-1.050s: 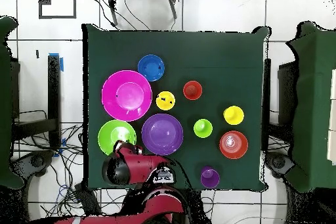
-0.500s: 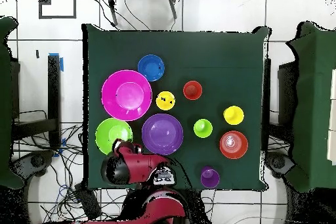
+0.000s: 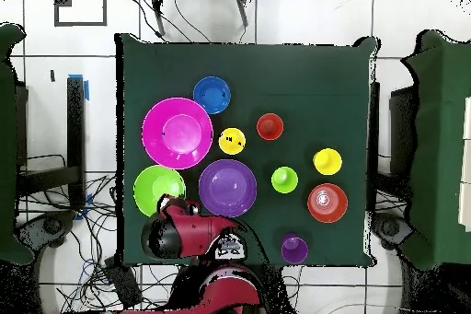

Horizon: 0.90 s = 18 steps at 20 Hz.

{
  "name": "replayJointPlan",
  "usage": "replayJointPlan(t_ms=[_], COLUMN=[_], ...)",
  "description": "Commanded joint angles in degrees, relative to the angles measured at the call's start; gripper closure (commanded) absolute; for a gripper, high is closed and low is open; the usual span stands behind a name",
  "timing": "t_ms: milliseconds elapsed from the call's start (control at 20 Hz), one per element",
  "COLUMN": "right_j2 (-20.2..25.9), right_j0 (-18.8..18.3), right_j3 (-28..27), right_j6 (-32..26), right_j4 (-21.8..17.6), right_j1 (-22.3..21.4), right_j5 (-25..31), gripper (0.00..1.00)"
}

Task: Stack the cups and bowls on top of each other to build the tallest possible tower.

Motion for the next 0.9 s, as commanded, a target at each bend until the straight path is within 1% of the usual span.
replayJointPlan(t_ms=[50, 300, 350, 500, 600, 650, 900], right_j2=[5.51, 5.97, 6.09, 6.87, 7.09, 6.97, 6.98], right_j0=[-1.07, -1.56, -1.60, -2.40, -2.87, -2.93, -2.84], right_j3=[-1.26, -1.46, -1.40, -1.49, -1.53, -1.35, -0.52], right_j6=[5.89, 5.54, 5.48, 4.96, 5.50, 6.18, 6.67], right_j4=[-1.38, -1.70, -1.86, -2.13, -1.38, -0.76, -0.36], right_j1=[2.52, 2.70, 2.76, 3.00, 3.22, 3.27, 2.37], right_j5=[2.06, 2.17, 1.97, 2.85, 3.26, 3.10, 3.22], gripper=[1.00, 1.00, 0.00, 0.00, 0.00, 0.00, 0.00])
